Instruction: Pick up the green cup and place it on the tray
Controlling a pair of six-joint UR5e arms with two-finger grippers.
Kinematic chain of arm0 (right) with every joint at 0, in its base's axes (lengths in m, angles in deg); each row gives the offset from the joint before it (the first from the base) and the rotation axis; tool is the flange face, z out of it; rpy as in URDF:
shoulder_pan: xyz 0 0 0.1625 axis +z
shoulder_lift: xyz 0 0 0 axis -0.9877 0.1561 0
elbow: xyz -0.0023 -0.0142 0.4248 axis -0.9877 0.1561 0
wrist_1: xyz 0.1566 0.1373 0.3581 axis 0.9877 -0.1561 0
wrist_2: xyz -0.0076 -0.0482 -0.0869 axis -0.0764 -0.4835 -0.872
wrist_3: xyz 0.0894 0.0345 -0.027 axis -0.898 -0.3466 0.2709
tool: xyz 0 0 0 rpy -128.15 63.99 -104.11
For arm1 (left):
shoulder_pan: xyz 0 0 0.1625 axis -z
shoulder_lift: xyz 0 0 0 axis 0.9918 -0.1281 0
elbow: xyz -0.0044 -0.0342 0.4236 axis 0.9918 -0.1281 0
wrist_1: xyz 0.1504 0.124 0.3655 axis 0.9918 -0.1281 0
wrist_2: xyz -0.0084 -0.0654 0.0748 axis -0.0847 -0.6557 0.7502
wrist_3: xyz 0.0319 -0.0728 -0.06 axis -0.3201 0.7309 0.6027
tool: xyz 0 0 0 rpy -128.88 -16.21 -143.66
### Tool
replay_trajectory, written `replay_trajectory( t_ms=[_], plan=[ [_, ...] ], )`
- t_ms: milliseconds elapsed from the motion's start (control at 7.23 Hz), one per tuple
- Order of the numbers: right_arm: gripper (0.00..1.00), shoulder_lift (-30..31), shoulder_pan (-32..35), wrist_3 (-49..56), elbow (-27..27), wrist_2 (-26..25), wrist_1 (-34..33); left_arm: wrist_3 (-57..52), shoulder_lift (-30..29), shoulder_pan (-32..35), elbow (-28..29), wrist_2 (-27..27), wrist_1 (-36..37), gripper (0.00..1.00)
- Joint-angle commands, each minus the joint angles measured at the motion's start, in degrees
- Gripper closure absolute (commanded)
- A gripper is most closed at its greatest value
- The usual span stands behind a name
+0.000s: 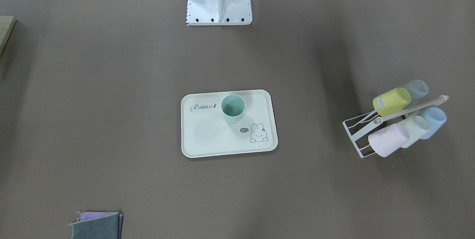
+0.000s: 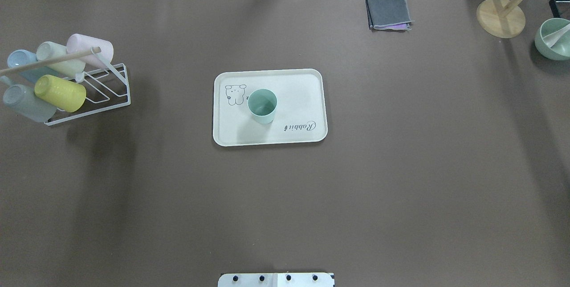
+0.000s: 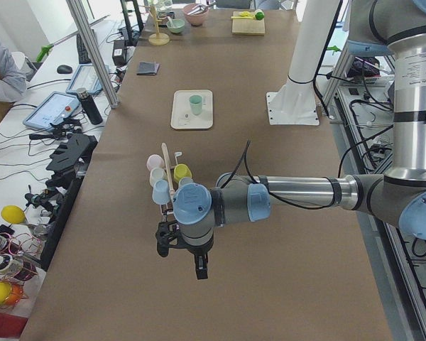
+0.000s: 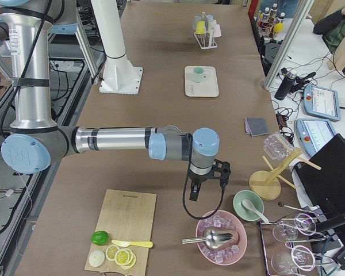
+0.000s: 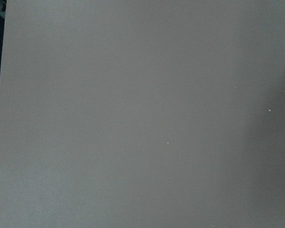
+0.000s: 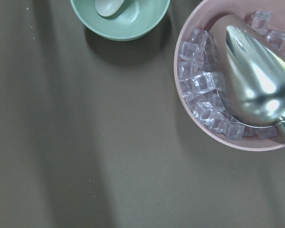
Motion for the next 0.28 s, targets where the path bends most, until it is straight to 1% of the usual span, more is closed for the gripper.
replay_trajectory(
  t_ms=[0,138],
  plan=[
    [0.0,0.1,-0.2,0.1,0.0,-0.2,0.0,0.0,0.0,0.0,0.0,0.0,0.1,0.02],
    [0.0,0.0,0.0,0.3,0.0,-0.2,0.0,0.0,0.0,0.0,0.0,0.0,0.0,0.02]
  ],
)
